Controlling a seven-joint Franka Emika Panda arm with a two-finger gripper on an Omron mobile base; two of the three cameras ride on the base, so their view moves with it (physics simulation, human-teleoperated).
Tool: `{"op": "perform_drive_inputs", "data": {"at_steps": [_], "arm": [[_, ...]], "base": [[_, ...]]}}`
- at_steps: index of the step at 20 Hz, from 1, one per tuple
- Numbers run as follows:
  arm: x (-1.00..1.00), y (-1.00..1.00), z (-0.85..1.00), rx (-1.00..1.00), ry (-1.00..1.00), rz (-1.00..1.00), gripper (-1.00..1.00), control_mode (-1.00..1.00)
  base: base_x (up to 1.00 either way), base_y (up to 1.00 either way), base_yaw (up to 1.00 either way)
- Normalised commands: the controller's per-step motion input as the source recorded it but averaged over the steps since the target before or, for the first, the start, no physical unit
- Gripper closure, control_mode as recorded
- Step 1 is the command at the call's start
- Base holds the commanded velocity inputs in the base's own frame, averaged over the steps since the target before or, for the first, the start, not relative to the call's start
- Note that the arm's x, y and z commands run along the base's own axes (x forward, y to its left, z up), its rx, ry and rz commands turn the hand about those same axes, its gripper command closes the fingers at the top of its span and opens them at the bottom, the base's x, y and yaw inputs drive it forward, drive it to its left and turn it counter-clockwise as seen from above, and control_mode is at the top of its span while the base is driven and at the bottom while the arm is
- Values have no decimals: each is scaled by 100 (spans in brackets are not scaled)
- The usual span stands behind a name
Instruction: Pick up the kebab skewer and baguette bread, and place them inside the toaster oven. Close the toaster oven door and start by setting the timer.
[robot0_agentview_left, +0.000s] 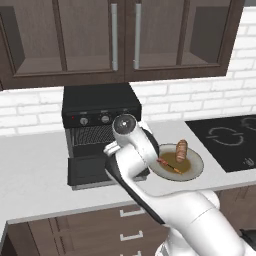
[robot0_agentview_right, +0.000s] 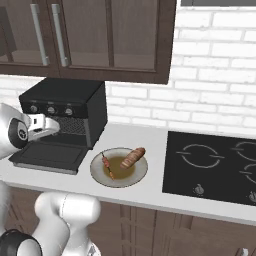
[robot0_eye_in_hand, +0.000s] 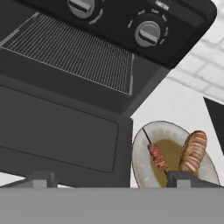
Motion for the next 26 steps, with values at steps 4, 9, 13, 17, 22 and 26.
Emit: {"op": "perform_drive_inputs", "data": {"at_steps": [4,9,13,17,22,26], "arm": [[48,31,-4,0,-1,0,-100,-100],[46,37,-5,0,1,0,-100,-100],[19,28,-40,-2,-7,0,-100,-100],[25,20,-41,-3,0,0,-100,-100],[35,4,-8,0,0,0,-100,-100],[23,4,0,-5,0,0,-100,-100]], "base": [[0,0,0],[0,0,0],[0,0,0],[0,0,0],[0,0,0],[0,0,0]]}}
